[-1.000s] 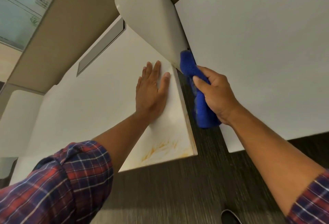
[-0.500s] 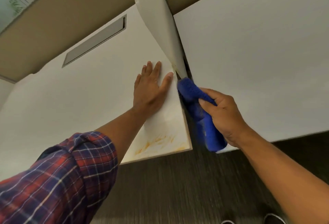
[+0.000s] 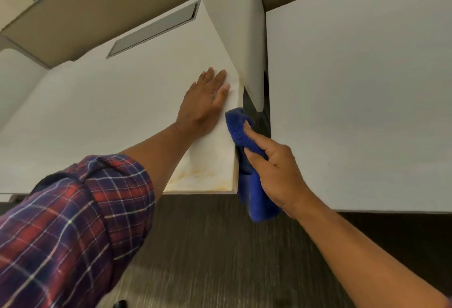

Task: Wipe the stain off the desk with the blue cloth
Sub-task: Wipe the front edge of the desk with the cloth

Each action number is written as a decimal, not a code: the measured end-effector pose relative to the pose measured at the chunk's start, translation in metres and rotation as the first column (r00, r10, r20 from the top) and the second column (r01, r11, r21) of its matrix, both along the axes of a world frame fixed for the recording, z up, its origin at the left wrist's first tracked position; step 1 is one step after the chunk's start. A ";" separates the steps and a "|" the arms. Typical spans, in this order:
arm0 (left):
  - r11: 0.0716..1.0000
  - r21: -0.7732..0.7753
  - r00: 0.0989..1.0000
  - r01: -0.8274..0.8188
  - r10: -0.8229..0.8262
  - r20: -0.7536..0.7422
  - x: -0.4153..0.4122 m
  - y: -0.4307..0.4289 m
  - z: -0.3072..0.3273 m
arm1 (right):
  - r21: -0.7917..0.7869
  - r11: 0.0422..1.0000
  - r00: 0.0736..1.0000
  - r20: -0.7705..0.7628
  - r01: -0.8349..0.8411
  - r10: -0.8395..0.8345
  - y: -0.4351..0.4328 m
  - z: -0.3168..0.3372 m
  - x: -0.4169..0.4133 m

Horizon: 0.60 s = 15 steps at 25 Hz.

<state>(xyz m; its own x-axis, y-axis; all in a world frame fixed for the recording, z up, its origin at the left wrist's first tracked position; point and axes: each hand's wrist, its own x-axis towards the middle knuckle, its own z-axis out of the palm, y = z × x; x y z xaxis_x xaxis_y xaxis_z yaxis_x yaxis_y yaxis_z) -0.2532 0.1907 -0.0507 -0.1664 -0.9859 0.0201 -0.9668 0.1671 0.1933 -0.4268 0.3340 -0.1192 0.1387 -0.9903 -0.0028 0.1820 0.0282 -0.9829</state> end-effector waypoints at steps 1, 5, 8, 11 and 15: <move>1.000 -0.001 0.999 -0.015 0.015 0.032 -0.002 0.002 0.003 | -0.008 0.999 0.999 -0.008 -0.045 0.045 0.012 0.001 -0.005; 0.988 0.142 0.992 -0.067 0.081 -0.099 -0.008 0.005 0.025 | 0.033 0.994 0.992 0.070 0.104 -0.106 0.006 0.008 -0.026; 0.985 0.169 0.993 -0.046 0.064 -0.103 -0.007 0.017 0.019 | 0.108 0.974 0.972 0.102 0.199 -0.210 -0.024 0.016 -0.024; 0.997 0.063 0.999 -0.043 0.042 0.026 -0.010 0.027 0.001 | 0.082 0.993 0.995 0.045 0.084 -0.088 -0.025 0.010 -0.005; 0.998 0.029 0.999 -0.048 0.048 0.017 -0.006 0.022 -0.002 | 0.060 0.998 0.997 0.065 0.036 -0.040 -0.002 -0.001 0.004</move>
